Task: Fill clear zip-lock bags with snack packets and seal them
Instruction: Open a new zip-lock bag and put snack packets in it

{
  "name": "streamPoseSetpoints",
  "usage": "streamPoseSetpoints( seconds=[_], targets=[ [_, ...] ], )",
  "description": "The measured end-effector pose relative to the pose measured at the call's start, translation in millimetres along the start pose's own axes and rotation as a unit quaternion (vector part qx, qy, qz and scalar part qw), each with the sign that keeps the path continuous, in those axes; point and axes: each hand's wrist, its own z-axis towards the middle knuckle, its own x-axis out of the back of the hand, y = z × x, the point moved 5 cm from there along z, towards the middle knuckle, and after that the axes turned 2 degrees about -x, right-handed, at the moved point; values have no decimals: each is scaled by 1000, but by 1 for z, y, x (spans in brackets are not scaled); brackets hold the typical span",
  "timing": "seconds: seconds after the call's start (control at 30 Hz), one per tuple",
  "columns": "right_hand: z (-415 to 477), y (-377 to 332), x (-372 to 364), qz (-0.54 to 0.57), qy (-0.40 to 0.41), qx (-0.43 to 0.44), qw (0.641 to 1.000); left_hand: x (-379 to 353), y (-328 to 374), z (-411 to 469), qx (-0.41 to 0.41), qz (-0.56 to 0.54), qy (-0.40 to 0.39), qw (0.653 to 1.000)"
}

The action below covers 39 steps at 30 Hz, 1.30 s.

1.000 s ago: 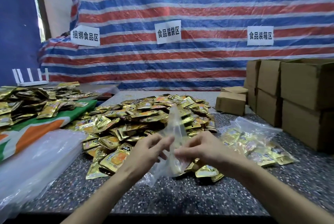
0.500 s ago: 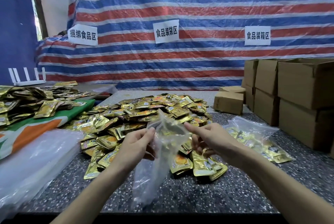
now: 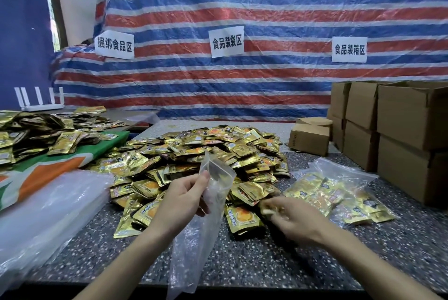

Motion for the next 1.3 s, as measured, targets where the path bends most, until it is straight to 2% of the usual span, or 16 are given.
streamPoseSetpoints(
  seconds=[0.07, 0.2, 0.3, 0.37, 0.43, 0.5, 0.6, 0.73, 0.9, 1.03, 1.17, 1.3],
  targets=[
    [1, -1, 16, 72, 83, -12, 994, 0, -2, 0, -1, 18, -1, 1000],
    [-1, -14, 60, 151, 251, -5, 956, -1, -3, 1, -13, 56, 0, 998],
    [-2, -29, 89, 218, 323, -6, 921, -4, -3, 1, -20, 86, 7, 996],
    [-3, -42, 105, 308, 337, -7, 890, -8, -3, 1, -17, 96, 7, 995],
    [-3, -58, 117, 401, 330, -7, 854, -12, -4, 0, -18, 109, 4, 994],
    [-3, -77, 122, 440, 315, -5, 841, -17, -3, -1, -24, 117, -1, 993],
    [-3, -100, 117, 430, 289, -7, 855, -22, 0, -3, -36, 119, 3, 992],
    [-3, -109, 104, 323, 272, -28, 906, -18, 2, -8, -55, 85, 42, 994],
    [2, -104, 99, 254, 263, -59, 929, -10, 6, -14, -73, 40, 62, 995],
    [11, -114, 82, 286, 171, -88, 939, -17, 18, -14, -99, 16, 49, 994],
    [14, -120, 66, 346, 64, -107, 930, -23, 23, -12, -112, -24, 22, 993],
    [13, -125, 76, 361, 82, -64, 927, -18, 32, -12, -122, -50, 37, 991]
  ],
)
